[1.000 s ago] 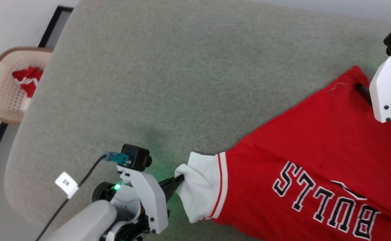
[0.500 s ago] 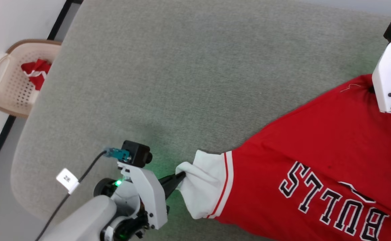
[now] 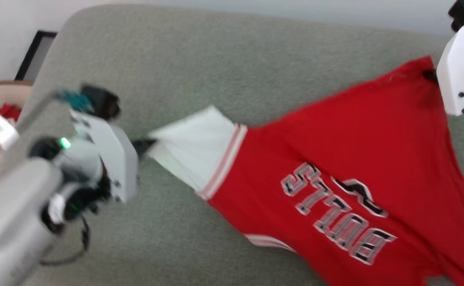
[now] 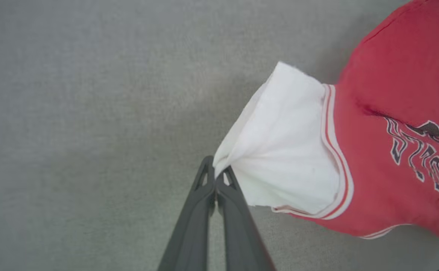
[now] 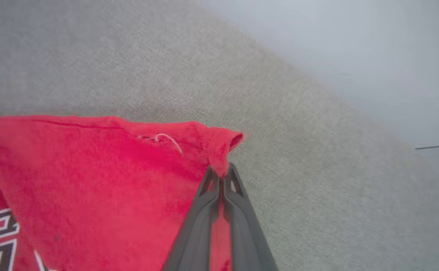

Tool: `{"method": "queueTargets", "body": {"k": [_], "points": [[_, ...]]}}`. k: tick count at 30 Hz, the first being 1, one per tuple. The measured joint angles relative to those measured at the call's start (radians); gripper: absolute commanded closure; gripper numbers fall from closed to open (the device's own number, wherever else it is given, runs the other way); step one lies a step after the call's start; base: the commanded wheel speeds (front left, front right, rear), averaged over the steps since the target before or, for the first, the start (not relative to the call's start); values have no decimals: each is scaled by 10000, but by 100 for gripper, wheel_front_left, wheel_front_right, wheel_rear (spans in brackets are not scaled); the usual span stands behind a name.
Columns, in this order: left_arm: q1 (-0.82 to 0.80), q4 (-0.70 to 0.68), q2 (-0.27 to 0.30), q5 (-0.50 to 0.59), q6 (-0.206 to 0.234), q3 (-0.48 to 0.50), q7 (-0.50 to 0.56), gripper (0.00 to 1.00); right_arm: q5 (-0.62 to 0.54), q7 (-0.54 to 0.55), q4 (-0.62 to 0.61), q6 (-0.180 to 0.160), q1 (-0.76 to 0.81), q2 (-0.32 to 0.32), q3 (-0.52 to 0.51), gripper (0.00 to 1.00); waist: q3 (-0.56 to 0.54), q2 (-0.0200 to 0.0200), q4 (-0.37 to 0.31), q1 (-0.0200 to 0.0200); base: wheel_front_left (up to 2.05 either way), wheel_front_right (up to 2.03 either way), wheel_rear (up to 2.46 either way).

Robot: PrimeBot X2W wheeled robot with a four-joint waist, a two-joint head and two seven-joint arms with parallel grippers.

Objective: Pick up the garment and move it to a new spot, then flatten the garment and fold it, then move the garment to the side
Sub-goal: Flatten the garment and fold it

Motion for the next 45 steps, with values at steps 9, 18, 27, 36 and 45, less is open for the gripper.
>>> {"method": "queueTargets", "body": {"k": [9,18,27,36,45], "points": [[-2644,773,598,610,-238,426,1156,100,221,-1131,-869,0,-392,-663,-65,100,-909,0,-777,0,0,0,0],[-4434,2278,410,1172,-922,370,1507,100,362,-1580,-1762,0,-540,-1331,-130,100,-1972,0,-1346,0,0,0,0],[-5841,3252,-90,1371,-1465,418,1540,100,734,-1361,-2757,0,-531,-1858,-673,100,-2701,0,-1802,0,0,0,0],[-7310,4109,-761,1770,-1760,416,1214,100,1110,-1016,-3269,0,-569,-1553,-1632,100,-2215,0,-1978,0,0,0,0],[-9208,5348,-1404,2581,-1870,362,502,100,-493,-1396,-1630,-2,-2167,-50,-2890,100,-624,0,-2037,0,0,0,0]]}}
